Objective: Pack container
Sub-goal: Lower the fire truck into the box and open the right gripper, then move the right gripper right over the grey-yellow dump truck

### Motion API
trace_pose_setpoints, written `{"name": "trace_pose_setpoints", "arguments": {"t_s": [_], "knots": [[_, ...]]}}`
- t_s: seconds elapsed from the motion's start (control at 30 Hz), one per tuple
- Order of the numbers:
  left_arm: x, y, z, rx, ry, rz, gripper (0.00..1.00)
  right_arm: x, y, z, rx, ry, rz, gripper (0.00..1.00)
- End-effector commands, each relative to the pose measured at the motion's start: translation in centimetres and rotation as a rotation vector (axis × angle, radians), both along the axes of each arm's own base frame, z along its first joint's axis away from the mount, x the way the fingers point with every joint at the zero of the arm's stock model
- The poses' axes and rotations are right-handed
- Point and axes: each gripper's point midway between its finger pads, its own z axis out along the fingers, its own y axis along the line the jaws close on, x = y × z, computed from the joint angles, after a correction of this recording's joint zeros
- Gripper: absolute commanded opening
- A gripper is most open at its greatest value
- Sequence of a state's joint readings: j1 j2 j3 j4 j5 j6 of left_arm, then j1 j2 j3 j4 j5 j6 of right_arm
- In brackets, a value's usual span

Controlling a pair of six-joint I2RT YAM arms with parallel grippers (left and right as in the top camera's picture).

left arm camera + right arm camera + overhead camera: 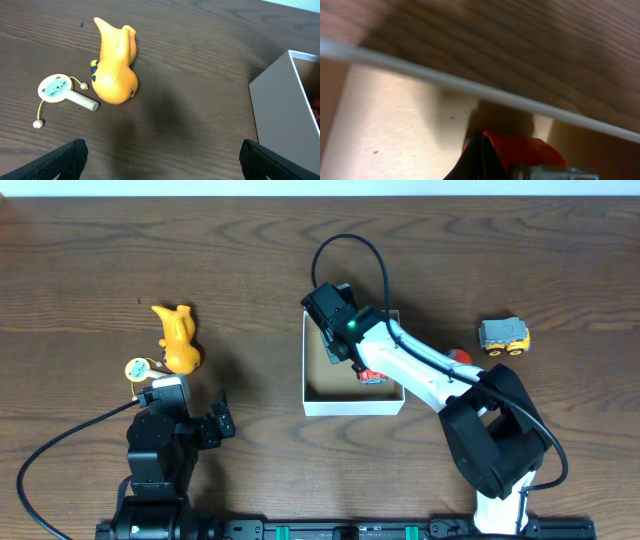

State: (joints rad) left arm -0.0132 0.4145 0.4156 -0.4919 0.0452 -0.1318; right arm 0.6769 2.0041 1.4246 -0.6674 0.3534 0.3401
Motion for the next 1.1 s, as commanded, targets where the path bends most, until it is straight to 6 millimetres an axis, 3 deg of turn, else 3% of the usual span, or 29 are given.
{"name": "trace_pose_setpoints", "arguments": {"t_s": [0.0, 0.27, 0.43, 0.67, 0.83, 1.0, 1.07], "knots": [[0.2, 0.1, 1.1, -0.007, -0.022, 0.011, 0.98, 0.9, -1.3, 0.3, -0.010, -0.034, -0.104, 0.01], [0.2, 0.1, 1.1, -0.007, -0.023, 0.010, 0.98, 0.4, -1.8, 0.1, -0.030, -0.015, -0.109, 0.01], [0.2, 0.1, 1.1, -0.007, -0.023, 0.011, 0.98, -0.2, -0.6, -0.2, -0.016, 0.017, -0.035, 0.01], [0.2, 0.1, 1.1, -0.007, -0.023, 0.011, 0.98, -1.5, 1.7, 1.0, 0.042, 0.031, 0.040, 0.24], [0.2, 0.1, 1.0, -0.007, -0.022, 0.011, 0.98, -1.6, 2.7, 5.4, 0.101, -0.033, 0.100, 0.38], [0.2, 0.1, 1.0, -0.007, -0.022, 0.011, 0.98, -0.9, 1.8, 13.8, 0.213, -0.179, 0.080, 0.48], [0.2, 0.1, 1.1, -0.007, -0.022, 0.010, 0.98, -0.6, 0.0, 17.3, 0.269, -0.244, 0.010, 0.65]]}}
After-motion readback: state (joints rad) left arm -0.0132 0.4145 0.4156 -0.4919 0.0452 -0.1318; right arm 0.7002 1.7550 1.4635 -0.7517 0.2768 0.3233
